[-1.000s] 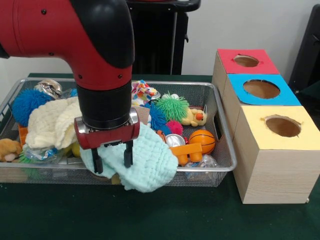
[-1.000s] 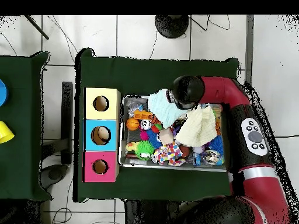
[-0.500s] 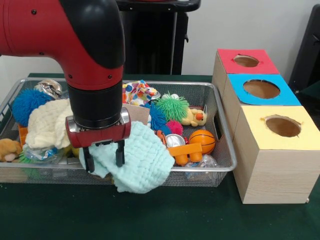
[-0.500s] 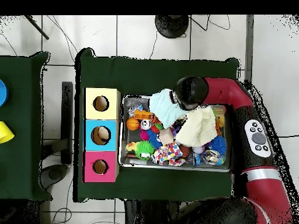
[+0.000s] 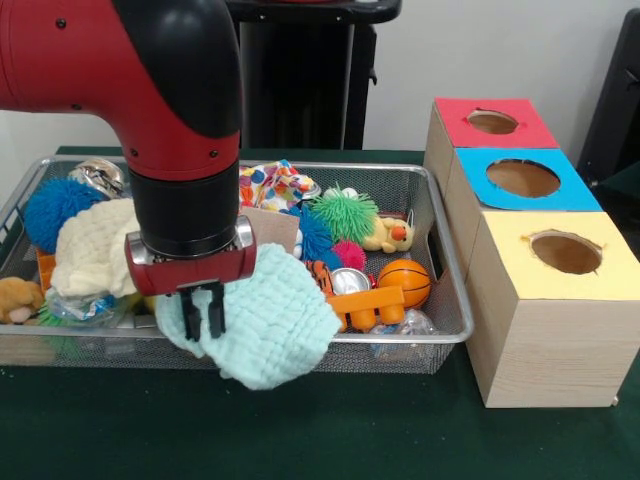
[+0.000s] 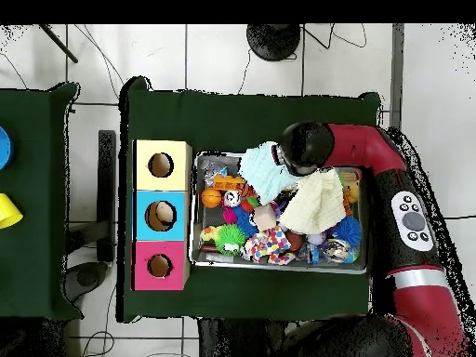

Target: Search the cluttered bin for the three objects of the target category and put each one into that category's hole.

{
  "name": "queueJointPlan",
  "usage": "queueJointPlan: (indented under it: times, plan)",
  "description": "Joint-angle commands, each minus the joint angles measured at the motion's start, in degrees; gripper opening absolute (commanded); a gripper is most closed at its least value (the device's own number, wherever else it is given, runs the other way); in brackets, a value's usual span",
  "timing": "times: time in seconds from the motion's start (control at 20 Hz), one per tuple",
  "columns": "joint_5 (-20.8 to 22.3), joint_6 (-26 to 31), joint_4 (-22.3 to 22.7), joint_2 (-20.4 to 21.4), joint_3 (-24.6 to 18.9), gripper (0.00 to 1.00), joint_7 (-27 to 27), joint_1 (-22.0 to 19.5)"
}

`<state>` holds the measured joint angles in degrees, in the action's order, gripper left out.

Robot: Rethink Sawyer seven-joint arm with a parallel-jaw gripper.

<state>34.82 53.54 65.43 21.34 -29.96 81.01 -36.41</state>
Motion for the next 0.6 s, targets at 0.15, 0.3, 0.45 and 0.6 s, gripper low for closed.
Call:
queueJointPlan:
  times: [0.15, 0.3, 0.45, 0.6]
  plan:
    - [3.3, -0.5, -1.8, -1.6, 1.9, 0.00, -6.8, -0.5]
    - [3.5, -1.7, -2.2, -1.8, 1.6, 0.00, -6.7, -0.7]
    - [3.2, -1.9, -1.5, -1.5, 1.6, 0.00, -6.6, -1.1]
    - [2.2, 1.2, -1.0, 0.3, 1.7, 0.00, -7.2, -1.3]
